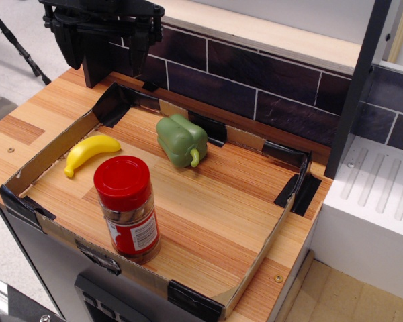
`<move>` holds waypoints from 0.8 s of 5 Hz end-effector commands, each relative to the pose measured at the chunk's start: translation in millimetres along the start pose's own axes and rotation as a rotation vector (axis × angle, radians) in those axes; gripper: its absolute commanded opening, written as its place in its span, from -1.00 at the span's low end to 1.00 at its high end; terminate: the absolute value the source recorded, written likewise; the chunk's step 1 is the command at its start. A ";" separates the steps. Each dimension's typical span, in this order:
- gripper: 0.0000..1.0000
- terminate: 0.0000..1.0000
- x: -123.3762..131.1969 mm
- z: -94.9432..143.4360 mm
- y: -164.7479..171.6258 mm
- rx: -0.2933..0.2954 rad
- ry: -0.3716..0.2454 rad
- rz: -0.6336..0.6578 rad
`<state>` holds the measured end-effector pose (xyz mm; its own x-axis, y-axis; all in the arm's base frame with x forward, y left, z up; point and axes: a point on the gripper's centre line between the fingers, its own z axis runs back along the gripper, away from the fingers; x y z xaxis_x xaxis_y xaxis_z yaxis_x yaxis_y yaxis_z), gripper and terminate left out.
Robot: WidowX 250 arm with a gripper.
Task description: Topple basil bottle
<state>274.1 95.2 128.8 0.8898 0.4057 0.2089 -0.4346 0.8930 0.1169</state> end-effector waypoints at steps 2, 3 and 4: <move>1.00 -1.00 -15.6 7.8 1.9 -0.065 0.056 -0.110; 1.00 -1.00 -35.0 10.7 -9.7 -0.099 0.087 -0.145; 1.00 -1.00 -51.0 11.6 -23.8 -0.163 0.141 -0.256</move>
<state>235.0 46.5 114.1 0.9849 0.1729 0.0054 -0.1727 0.9848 -0.0197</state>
